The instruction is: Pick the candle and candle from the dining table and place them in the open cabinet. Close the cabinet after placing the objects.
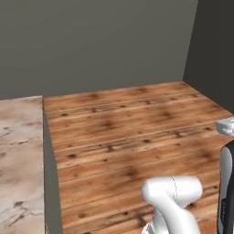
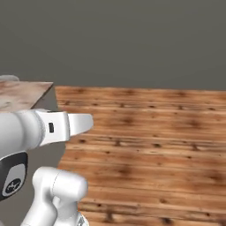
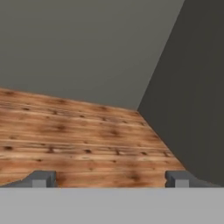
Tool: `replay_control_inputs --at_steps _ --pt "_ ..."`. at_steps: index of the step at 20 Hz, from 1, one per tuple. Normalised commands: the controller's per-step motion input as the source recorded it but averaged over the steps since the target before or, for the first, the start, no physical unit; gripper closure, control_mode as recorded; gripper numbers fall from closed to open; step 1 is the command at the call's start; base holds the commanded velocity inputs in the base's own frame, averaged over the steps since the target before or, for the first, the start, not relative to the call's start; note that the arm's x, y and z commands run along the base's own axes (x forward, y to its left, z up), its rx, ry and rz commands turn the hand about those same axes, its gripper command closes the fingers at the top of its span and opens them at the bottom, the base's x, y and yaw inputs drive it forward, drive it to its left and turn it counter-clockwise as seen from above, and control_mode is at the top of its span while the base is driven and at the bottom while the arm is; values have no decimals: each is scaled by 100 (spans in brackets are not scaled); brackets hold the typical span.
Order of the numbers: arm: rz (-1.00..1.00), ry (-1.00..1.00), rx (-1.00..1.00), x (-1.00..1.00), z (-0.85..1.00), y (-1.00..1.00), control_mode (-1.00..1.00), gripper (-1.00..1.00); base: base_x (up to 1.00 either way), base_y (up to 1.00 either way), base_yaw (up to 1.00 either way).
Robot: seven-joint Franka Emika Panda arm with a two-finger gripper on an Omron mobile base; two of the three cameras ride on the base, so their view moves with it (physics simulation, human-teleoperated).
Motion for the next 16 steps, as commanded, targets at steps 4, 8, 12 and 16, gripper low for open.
replay_control_inputs --at_steps 4,8,12,16 --pt "0 0 0 0 0 0 100 -100 100 -18 10" --pt "0 0 0 0 0 0 100 -100 100 0 10" --pt "0 0 0 0 0 0 100 -100 100 0 8" --pt "0 0 0 0 0 0 100 -100 100 0 9"
